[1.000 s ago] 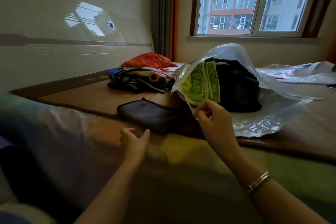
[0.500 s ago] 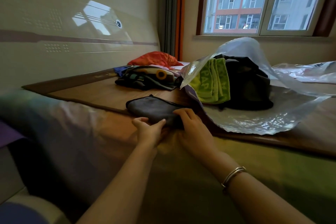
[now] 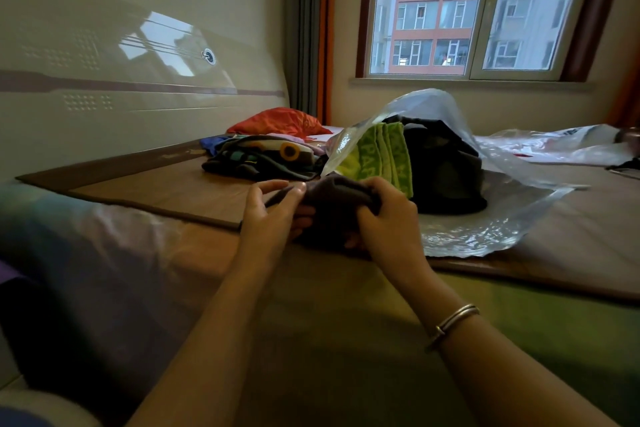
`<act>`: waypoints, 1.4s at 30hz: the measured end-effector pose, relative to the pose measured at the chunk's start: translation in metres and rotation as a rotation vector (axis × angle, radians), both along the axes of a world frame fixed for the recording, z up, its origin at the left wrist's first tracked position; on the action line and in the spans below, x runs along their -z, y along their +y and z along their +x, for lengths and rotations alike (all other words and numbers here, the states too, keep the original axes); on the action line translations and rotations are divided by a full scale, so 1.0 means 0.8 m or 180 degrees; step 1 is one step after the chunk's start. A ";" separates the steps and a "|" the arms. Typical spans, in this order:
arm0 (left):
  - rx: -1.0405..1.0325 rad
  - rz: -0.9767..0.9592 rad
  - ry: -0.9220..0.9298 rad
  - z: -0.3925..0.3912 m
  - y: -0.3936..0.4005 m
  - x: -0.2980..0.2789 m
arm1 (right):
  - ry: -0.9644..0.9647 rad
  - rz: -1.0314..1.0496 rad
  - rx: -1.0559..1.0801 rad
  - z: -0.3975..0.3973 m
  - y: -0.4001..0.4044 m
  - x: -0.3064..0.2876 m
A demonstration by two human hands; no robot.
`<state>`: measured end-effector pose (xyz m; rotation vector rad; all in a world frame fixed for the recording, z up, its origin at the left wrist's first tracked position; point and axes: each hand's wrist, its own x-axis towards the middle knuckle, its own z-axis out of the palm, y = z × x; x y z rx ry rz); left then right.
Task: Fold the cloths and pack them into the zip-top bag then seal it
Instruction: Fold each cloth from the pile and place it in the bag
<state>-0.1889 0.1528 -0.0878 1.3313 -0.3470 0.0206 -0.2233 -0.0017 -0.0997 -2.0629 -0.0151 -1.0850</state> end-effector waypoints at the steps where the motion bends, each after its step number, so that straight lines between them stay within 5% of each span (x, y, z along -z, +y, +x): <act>1: 0.0047 0.0001 -0.0054 -0.006 -0.004 -0.003 | -0.0071 0.0234 -0.0065 -0.010 -0.005 -0.009; 8: 0.0018 0.0244 -0.0198 -0.018 -0.058 -0.003 | -0.0726 0.1244 0.0019 -0.056 -0.070 -0.063; 13: -0.0218 0.0403 0.0083 0.007 -0.092 0.007 | -0.1138 0.0438 0.0993 -0.031 -0.107 -0.089; 19: -0.0313 0.0527 0.0197 0.035 -0.127 0.020 | -0.0021 -0.1136 0.0877 0.057 -0.128 -0.066; 25: -0.0366 0.0781 -0.0162 0.059 -0.136 0.032 | -0.0173 -0.0510 0.0619 0.150 -0.125 -0.060; 28: -0.0382 0.0644 -0.0433 0.063 -0.140 0.032 | 0.0463 -0.0575 0.0227 0.210 -0.131 -0.060; 31: -0.0392 0.0638 -0.0520 0.065 -0.143 0.034 | 0.1119 -0.2232 0.0534 0.239 -0.147 -0.039; 33: -0.0391 0.0570 -0.0503 0.065 -0.143 0.034 | 0.0820 -0.3091 0.0910 0.226 -0.156 -0.024; 38: -0.0230 0.0802 -0.0150 0.063 -0.149 0.038 | -0.0095 -0.3928 0.1499 0.169 -0.176 -0.011; 42: -0.0284 0.0851 -0.0263 0.055 -0.154 0.045 | 0.0190 -0.4544 0.1522 0.161 -0.198 -0.002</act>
